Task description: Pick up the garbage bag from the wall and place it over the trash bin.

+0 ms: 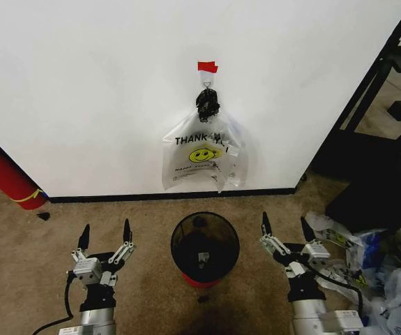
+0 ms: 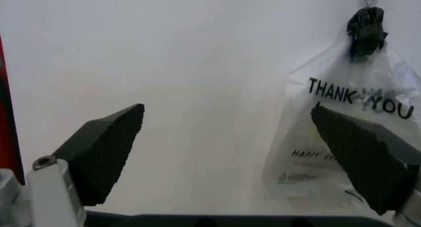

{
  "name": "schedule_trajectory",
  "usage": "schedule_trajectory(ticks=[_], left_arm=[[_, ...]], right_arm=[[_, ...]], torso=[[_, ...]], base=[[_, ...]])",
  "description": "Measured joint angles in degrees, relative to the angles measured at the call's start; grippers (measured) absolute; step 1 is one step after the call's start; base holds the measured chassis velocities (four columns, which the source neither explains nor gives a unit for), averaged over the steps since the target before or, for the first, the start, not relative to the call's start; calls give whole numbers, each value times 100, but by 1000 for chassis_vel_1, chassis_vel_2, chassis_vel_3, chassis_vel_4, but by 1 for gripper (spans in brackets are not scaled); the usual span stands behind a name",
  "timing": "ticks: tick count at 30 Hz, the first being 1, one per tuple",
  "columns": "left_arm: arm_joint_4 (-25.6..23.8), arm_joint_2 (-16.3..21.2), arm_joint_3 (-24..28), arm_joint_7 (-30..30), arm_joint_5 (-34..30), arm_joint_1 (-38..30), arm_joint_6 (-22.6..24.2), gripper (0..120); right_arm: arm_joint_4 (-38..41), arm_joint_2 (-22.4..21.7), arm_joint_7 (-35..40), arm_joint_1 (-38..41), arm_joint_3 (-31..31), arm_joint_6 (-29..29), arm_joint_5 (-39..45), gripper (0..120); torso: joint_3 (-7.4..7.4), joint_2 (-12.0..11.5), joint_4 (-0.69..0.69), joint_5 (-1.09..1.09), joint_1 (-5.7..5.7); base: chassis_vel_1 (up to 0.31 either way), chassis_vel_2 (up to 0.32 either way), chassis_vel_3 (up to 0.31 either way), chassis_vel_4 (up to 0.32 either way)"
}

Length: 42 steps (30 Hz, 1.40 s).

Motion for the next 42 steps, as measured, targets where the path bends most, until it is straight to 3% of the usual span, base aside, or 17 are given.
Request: schedule_trajectory(ticks=[14, 42], left_arm=[[-3, -287, 56, 2, 219, 69, 15, 100], [-173, -309, 116, -125, 266, 119, -16, 100]], right_arm=[[-298, -89, -50, 156, -168, 34, 46, 100], [-144, -56, -44, 6, -179, 82, -43, 100]], torso=[[0, 0, 0, 0, 0], [0, 0, 0, 0, 0]], base=[[0, 0, 0, 0], [0, 0, 0, 0]])
